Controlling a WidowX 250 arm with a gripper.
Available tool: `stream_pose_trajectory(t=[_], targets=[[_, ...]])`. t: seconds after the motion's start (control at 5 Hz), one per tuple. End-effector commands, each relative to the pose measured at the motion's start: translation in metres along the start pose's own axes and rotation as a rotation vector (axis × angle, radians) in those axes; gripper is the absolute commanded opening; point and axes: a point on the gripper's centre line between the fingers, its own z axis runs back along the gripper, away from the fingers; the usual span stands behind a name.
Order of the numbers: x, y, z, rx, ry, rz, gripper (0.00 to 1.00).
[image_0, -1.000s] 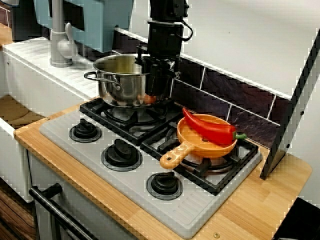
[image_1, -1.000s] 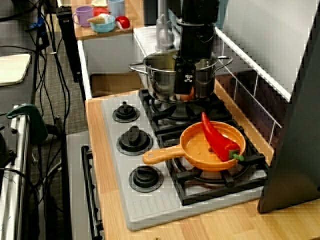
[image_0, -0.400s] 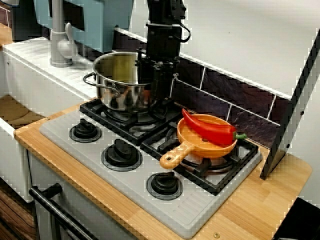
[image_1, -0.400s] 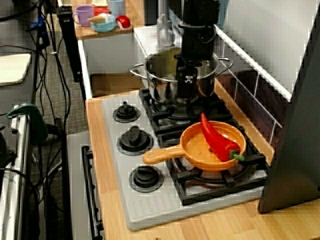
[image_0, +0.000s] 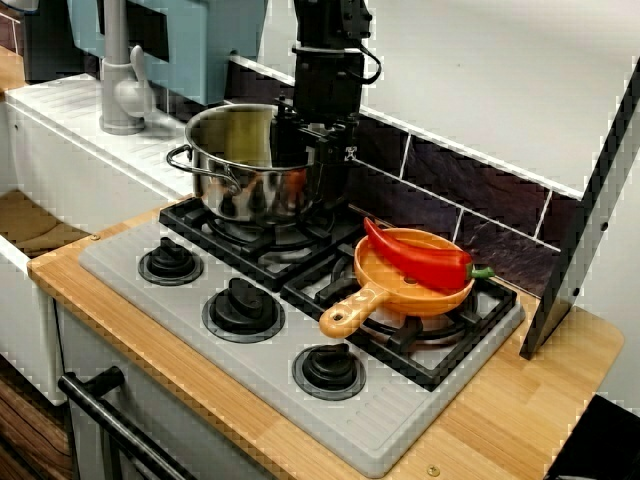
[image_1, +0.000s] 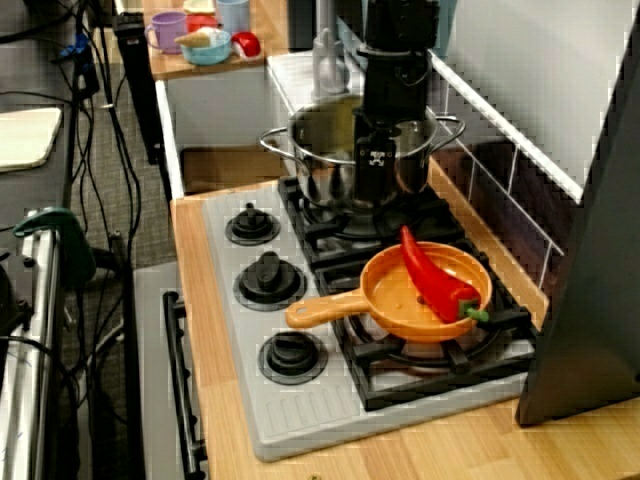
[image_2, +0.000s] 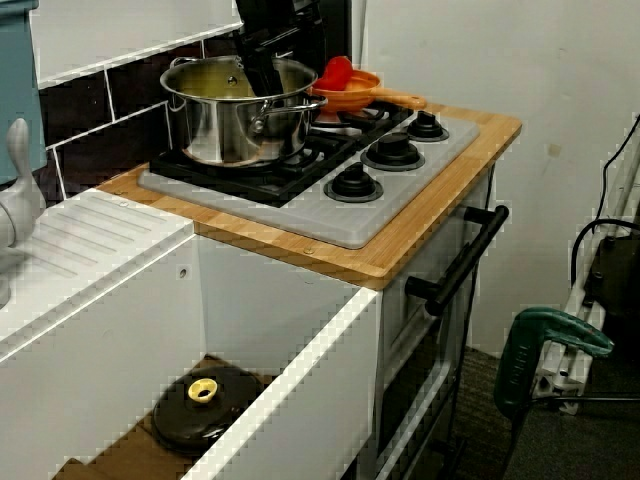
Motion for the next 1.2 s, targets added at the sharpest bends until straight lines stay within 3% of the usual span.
stream_pose_trajectory(t=[0.0,0.4,1.0], targets=[[-0.001,-0.01,0.02,0.011,-0.052,-0.004,1.0],[-0.004,-0.015,0.021,0.015,-0.012,-0.024,1.0],[-0.002,-0.02,0.038,0.004,-0.048,-0.09,1.0]])
